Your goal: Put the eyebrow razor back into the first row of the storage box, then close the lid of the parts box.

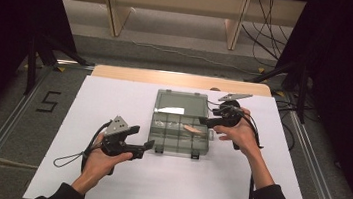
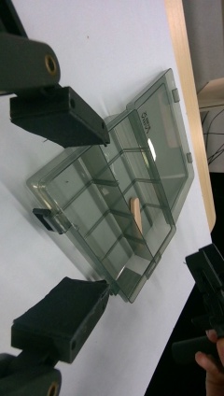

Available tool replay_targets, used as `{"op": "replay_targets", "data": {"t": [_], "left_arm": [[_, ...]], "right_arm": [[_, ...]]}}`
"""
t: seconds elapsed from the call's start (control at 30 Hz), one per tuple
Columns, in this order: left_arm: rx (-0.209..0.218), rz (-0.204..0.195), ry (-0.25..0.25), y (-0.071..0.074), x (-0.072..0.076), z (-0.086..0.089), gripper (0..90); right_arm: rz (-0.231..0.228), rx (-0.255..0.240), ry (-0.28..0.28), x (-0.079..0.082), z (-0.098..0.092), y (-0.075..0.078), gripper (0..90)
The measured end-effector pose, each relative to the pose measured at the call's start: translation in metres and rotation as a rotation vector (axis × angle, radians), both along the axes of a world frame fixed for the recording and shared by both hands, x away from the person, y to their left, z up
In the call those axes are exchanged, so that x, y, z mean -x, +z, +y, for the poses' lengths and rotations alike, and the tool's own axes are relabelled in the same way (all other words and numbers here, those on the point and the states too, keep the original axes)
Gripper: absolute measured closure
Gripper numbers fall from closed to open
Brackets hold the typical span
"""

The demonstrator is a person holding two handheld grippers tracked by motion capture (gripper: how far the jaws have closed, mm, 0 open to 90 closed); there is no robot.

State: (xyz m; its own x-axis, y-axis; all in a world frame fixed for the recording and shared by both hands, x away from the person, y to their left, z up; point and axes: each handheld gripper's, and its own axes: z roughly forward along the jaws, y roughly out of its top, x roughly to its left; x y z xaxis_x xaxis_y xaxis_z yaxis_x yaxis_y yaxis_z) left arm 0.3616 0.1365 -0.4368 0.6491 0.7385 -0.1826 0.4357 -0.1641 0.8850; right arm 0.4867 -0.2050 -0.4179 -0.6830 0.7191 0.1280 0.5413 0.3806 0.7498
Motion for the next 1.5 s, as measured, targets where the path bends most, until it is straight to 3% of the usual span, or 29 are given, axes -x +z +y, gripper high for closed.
{"op": "replay_targets", "data": {"t": [0.33, 0.4, 0.57, 0.6, 0.63, 0.8, 0.83, 0.87, 0.97, 1.0, 1.07, 1.1, 1.13, 1.17, 1.4, 1.5], "left_arm": [[-0.061, 0.096, 0.011, -0.002, -0.025, -0.007, 25.0], [-0.112, 0.115, -0.006, -0.002, -0.030, -0.007, 25.1], [-0.150, 0.148, -0.006, -0.003, -0.038, -0.012, 25.8], [-0.159, 0.153, -0.003, -0.004, -0.039, -0.013, 26.1], [-0.197, 0.167, -0.029, -0.003, -0.040, -0.012, 26.3], [-0.214, 0.183, -0.006, -0.002, -0.046, -0.015, 28.3], [-0.239, 0.183, -0.017, 0.000, -0.047, -0.014, 28.7], [-0.227, 0.186, -0.004, -0.001, -0.048, -0.016, 29.1], [-0.244, 0.209, -0.012, 0.000, -0.052, -0.019, 31.1], [-0.242, 0.212, -0.008, -0.001, -0.053, -0.021, 31.3], [-0.250, 0.225, -0.019, -0.001, -0.056, -0.023, 31.8], [-0.260, 0.226, -0.020, 0.000, -0.056, -0.025, 32.2], [-0.263, 0.226, -0.019, 0.000, -0.057, -0.026, 32.8], [-0.272, 0.229, -0.017, 0.000, -0.058, -0.028, 33.4], [-0.304, 0.247, -0.023, 0.000, -0.065, -0.029, 36.6], [-0.311, 0.272, -0.016, -0.002, -0.068, -0.029, 38.9]], "right_arm": [[0.021, -0.033, -0.041, -0.006, -0.014, -0.002, 26.4], [0.025, -0.041, -0.052, -0.007, -0.015, -0.003, 26.4], [0.038, -0.027, -0.063, -0.009, -0.020, -0.004, 25.9], [0.025, -0.045, -0.055, -0.010, -0.021, -0.005, 25.9], [0.028, -0.033, -0.062, -0.009, -0.022, -0.004, 25.9], [0.031, -0.041, -0.058, -0.009, -0.022, -0.006, 25.8], [0.031, -0.037, -0.059, -0.009, -0.022, -0.007, 25.8], [0.032, -0.036, -0.061, -0.008, -0.022, -0.007, 25.8], [0.008, -0.048, -0.076, -0.009, -0.022, -0.010, 25.6], [0.041, -0.039, -0.081, -0.008, -0.023, -0.008, 25.6], [0.030, -0.035, -0.073, -0.008, -0.024, -0.007, 25.6], [0.000, -0.056, -0.084, -0.009, -0.024, -0.009, 25.6], [0.023, -0.058, -0.091, -0.008, -0.024, -0.008, 25.6], [0.045, -0.025, -0.082, -0.007, -0.025, -0.005, 25.6], [0.042, -0.022, -0.073, -0.009, -0.025, -0.007, 25.6], [0.044, -0.027, -0.075, -0.010, -0.024, -0.008, 25.6]]}}
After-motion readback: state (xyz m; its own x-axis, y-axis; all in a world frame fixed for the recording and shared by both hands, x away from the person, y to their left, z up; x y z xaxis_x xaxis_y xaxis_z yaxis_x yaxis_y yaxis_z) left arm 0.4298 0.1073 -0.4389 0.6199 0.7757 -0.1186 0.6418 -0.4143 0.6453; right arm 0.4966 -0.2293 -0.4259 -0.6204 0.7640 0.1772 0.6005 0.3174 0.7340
